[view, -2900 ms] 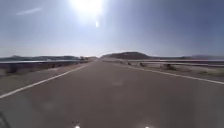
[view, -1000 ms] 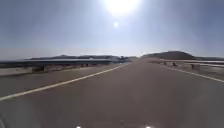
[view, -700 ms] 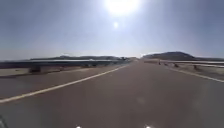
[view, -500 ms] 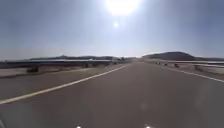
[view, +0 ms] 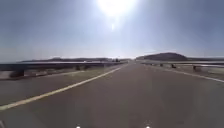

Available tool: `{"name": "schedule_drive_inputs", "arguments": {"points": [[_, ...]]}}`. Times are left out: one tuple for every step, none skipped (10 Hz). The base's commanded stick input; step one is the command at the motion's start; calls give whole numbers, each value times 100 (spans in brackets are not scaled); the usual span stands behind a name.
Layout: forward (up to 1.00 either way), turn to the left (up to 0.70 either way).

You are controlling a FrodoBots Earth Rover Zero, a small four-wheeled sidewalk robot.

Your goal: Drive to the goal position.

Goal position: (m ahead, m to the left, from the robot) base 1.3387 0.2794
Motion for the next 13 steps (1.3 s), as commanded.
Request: {"name": "schedule_drive_inputs", "arguments": {"points": [[100,0],[100,0],[100,0],[100,0],[100,0],[100,0],[100,0],[100,0],[100,0],[100,0],[100,0],[100,0],[100,0]]}}
